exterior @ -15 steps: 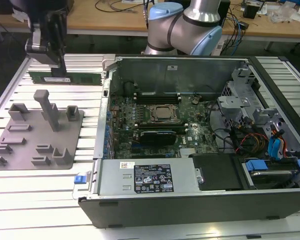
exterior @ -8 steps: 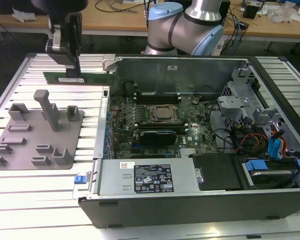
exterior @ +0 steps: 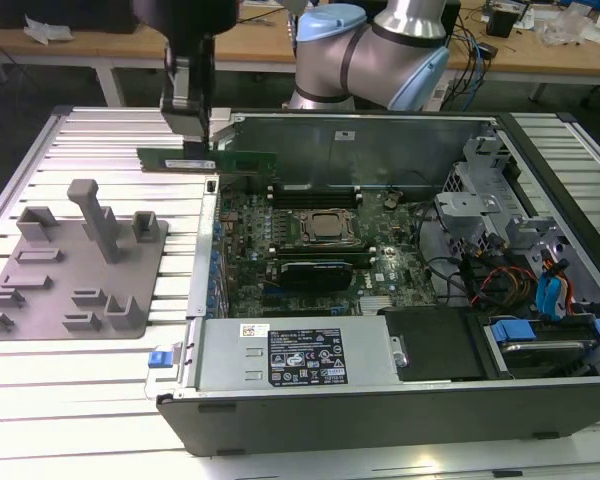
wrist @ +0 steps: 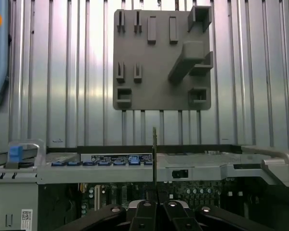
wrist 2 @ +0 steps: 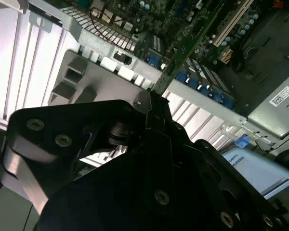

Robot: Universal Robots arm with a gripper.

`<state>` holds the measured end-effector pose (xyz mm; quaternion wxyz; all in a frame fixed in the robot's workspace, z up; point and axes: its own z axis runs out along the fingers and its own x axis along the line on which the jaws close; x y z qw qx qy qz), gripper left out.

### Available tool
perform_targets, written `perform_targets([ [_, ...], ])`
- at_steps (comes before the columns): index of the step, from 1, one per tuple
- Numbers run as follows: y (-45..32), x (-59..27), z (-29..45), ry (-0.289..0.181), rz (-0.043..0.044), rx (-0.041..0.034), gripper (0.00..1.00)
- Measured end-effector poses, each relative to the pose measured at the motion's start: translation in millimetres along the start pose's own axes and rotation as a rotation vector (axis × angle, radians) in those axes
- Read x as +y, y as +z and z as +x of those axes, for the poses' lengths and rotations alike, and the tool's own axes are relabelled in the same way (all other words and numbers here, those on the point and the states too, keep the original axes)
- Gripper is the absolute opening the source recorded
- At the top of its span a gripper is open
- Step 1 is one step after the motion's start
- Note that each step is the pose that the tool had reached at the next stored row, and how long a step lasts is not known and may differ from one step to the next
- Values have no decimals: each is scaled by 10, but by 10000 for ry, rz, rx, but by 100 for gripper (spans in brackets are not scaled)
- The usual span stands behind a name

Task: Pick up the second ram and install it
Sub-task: 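Pick up the second ram and move it above second insertion slot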

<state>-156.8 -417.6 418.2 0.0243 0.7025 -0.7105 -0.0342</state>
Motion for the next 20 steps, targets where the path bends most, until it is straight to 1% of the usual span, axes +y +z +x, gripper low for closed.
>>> perform_targets([
  [3,5,-207,-2,0,1,0,9],
  [5,5,-312,-3,1,1,1,9],
  [7,6,-459,-5,1,1,0,9],
  [10,7,-638,-7,0,1,0,9],
  [12,7,-714,-8,1,0,0,9],
  [15,15,-896,-9,1,1,0,9],
  [17,24,-979,-10,0,1,-1,9],
  [20,55,-1019,-11,-27,-1,4,9],
])
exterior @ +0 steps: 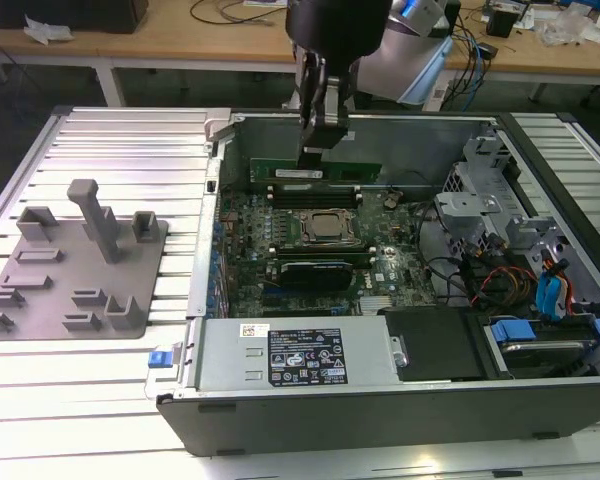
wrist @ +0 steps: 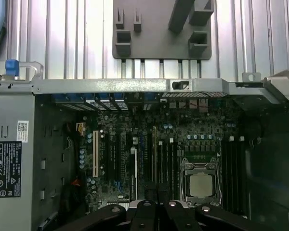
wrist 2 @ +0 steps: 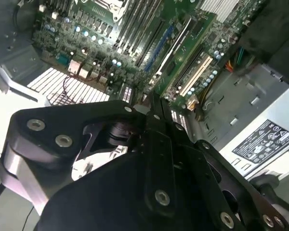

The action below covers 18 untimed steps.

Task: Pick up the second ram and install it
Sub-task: 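Pick up the second ram and move it above second insertion slot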

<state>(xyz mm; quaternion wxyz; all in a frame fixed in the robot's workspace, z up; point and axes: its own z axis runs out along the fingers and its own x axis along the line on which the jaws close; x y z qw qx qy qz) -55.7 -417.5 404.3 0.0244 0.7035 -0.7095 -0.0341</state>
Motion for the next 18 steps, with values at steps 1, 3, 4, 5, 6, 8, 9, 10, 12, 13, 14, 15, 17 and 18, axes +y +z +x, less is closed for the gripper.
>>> perform_targets([
  [1,16,-8,-1,-15,0,1,9],
  [3,50,-22,-7,-59,4,3,9],
  [4,61,-26,-10,-77,7,4,9],
  [5,89,-33,-22,-159,33,11,9],
  [6,108,-35,-29,-227,56,17,9],
  [8,147,-39,-44,-365,94,29,9],
  [9,159,-41,-48,-402,103,32,9],
  [10,181,-45,-54,-455,120,35,9],
  [12,231,-50,-63,-541,153,46,9],
  [13,262,-54,-65,-572,168,47,9],
  [14,282,-60,-65,-574,169,48,9],
  [15,299,-69,-65,-573,169,49,9],
  [17,340,-98,-65,-575,171,48,9],
  [18,370,-123,-65,-575,170,48,9],
])
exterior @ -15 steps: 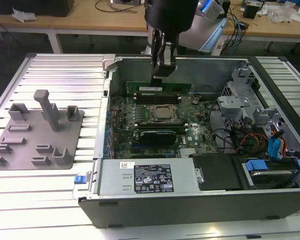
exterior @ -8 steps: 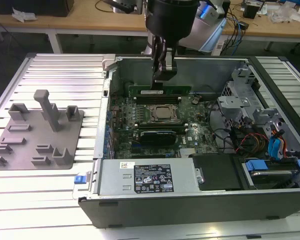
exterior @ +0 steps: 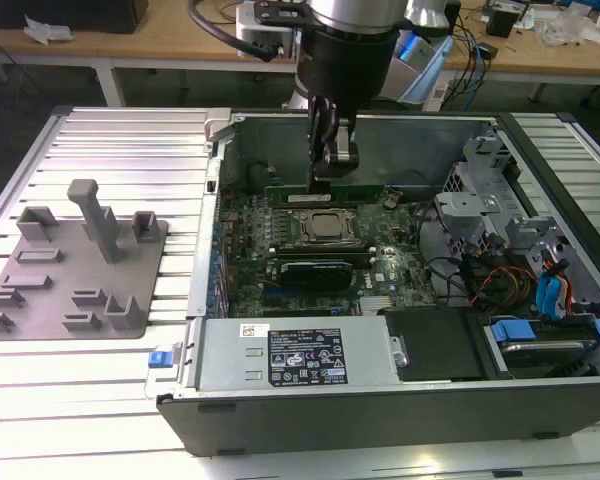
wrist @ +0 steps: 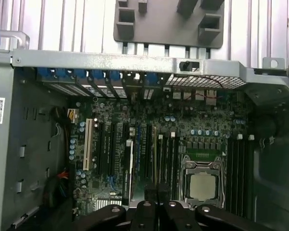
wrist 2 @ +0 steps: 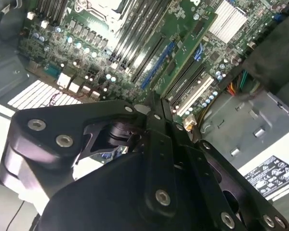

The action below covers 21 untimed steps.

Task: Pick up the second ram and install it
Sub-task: 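Pick up the second ram and move it above second insertion slot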

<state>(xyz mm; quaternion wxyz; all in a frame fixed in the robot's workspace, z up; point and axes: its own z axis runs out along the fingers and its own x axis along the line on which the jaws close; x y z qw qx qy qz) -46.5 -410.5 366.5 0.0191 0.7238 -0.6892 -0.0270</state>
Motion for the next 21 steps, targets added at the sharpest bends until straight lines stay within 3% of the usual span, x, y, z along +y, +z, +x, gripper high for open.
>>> perform_targets([
  [5,136,-126,-4,0,-1,1,9],
  [15,368,-147,-53,15,0,0,9],
  [18,442,-152,-56,359,4,-20,9],
  [21,509,-160,-143,508,5,-31,9],
])
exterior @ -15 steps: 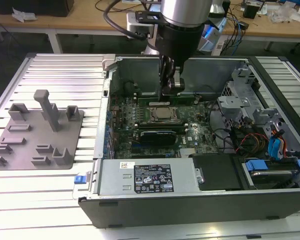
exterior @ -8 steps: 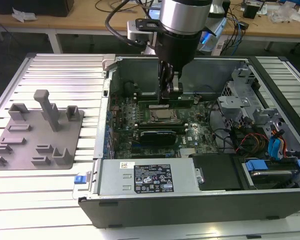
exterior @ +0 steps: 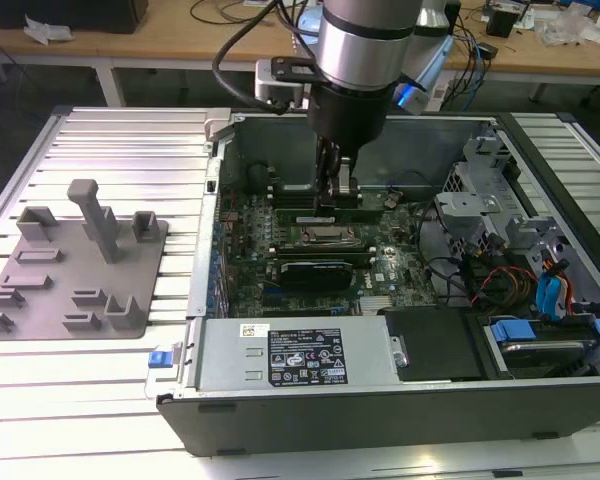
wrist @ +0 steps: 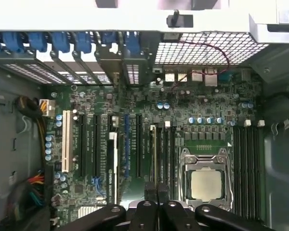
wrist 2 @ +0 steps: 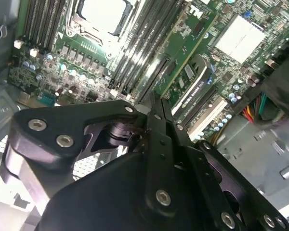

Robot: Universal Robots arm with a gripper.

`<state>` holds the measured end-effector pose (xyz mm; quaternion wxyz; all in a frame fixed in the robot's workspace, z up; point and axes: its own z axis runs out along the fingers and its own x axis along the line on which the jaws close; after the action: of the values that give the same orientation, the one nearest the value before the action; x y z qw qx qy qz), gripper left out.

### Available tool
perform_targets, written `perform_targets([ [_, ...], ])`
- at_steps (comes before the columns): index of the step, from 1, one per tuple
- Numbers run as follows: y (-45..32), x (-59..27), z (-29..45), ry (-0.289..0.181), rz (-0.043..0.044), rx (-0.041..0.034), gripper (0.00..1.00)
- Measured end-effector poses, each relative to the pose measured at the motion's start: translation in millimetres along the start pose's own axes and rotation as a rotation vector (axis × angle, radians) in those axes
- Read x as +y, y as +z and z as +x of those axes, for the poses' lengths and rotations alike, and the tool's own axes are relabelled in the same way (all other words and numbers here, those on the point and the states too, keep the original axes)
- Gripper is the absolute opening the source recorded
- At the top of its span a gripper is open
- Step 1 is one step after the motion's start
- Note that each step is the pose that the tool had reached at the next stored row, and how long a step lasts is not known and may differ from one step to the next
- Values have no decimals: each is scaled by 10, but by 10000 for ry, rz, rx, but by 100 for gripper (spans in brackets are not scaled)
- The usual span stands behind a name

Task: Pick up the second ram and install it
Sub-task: 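Pick up the second ram and move it above second insertion slot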

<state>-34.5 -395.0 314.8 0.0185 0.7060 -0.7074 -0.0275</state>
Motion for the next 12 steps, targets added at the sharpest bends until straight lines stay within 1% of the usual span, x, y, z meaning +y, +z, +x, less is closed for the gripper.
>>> perform_targets([
  [2,28,-2,-15,0,1,-1,9],
  [4,84,-7,-37,1,1,7,9],
  [8,199,-16,-53,6,0,10,9],
  [9,223,-20,-73,4,1,8,9],
  [12,252,-25,-93,7,1,8,9],
])
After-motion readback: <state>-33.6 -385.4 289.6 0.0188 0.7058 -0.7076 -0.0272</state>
